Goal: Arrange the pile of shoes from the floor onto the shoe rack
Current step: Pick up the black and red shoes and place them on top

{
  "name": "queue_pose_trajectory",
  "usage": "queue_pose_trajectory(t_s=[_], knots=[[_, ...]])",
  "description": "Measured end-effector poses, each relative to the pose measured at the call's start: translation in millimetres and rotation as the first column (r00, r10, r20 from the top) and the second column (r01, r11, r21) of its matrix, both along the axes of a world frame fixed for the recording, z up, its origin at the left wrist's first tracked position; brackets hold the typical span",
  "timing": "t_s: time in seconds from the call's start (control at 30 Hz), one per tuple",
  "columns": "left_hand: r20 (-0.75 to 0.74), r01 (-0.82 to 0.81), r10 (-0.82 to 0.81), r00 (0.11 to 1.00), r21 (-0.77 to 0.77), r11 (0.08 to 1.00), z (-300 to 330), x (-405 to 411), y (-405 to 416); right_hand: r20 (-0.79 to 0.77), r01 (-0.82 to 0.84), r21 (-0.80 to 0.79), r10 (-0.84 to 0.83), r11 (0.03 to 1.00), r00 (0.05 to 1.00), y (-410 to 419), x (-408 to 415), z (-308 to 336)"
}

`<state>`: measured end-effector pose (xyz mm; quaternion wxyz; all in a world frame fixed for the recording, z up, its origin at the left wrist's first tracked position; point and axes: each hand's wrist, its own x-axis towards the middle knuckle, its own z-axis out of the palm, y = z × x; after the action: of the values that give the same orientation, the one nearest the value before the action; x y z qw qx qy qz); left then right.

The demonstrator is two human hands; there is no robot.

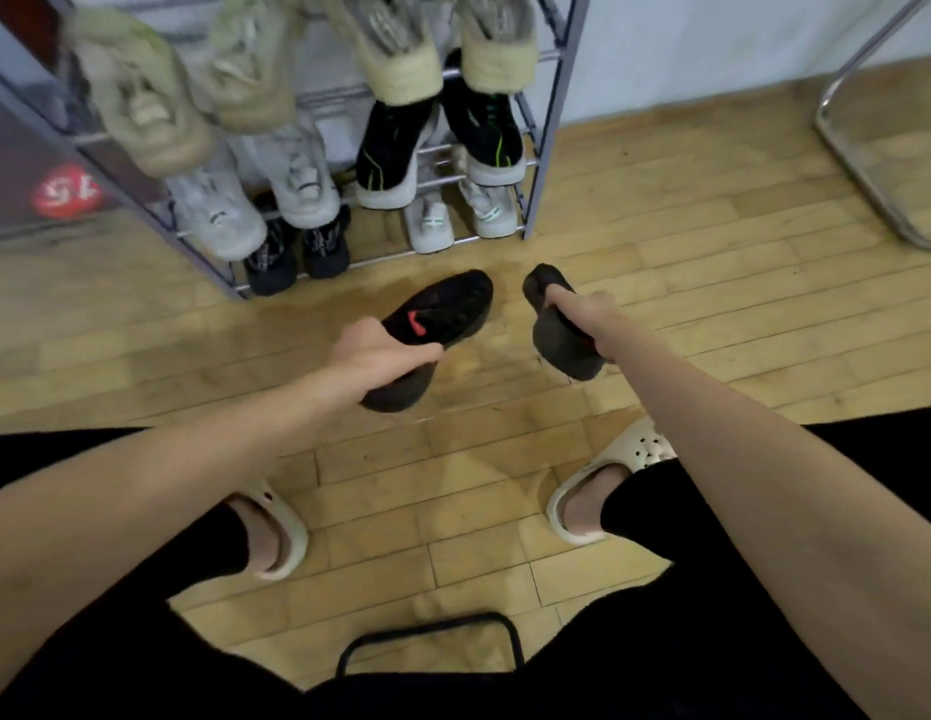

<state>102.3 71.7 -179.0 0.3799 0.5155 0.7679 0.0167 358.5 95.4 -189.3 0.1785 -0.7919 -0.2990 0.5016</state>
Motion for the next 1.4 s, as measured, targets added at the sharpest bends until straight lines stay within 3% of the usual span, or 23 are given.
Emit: queue_pose_trajectory(t_s=[0.17, 0.23, 0.33, 0.53, 0.63, 0.87, 1.0, 1.13, 1.3, 1.4], knots=[[0.04, -0.015, 0.004, 0.999, 0.278, 0.961, 81.6, -62.9, -21.9, 0.152, -0.202, 0.276, 0.165, 0.94, 0.975, -28.1, -31.2, 95.4], [0.071, -0.012, -0.023, 0.997, 0.454, 0.891, 110.5, -85.8, -33.2, 0.206, -0.255, 0.368, 0.189, 0.894, 0.96, -36.7, -44.0, 133.4], [0.104, -0.058, -0.006, 0.995, 0.597, 0.8, 155.1, -113.7, -52.5, 0.299, -0.312, 0.481, 0.181, 0.82, 0.937, -49.6, -69.5, 181.3], [0.079, -0.094, 0.054, 0.995, 0.726, 0.681, 219.0, -149.5, -55.2, 0.47, -0.407, 0.625, 0.095, 0.666, 0.877, -54.3, -111.9, 233.7], [0.047, -0.1, 0.102, 0.994, 0.781, 0.616, 247.2, -164.8, -45.0, 0.453, -0.386, 0.704, 0.042, 0.596, 0.891, -41.8, -135.4, 260.4], [0.179, -0.28, 0.23, 0.957, 0.785, 0.552, 290.8, -175.7, 23.1, 0.412, -0.385, 0.796, 0.047, 0.467, 0.91, 30.1, -192.5, 304.7], [0.205, -0.351, 0.316, 0.927, 0.773, 0.528, 300.9, -176.0, 89.0, 0.347, -0.357, 0.744, 0.129, 0.565, 0.929, 98.5, -233.4, 317.5], [0.243, -0.451, 0.429, 0.87, 0.746, 0.491, 303.8, -180.6, 149.4, 0.316, -0.299, 0.691, 0.097, 0.658, 0.944, 152.6, -277.7, 321.5], [0.237, -0.441, 0.447, 0.863, 0.784, 0.437, 296.2, -190.4, 193.9, 0.319, -0.288, 0.695, 0.076, 0.659, 0.945, 196.5, -318.7, 310.8], [0.218, -0.436, 0.452, 0.865, 0.773, 0.461, 284.6, -193.6, 209.8, 0.396, -0.348, 0.661, 0.085, 0.665, 0.914, 214.0, -331.0, 296.9]])
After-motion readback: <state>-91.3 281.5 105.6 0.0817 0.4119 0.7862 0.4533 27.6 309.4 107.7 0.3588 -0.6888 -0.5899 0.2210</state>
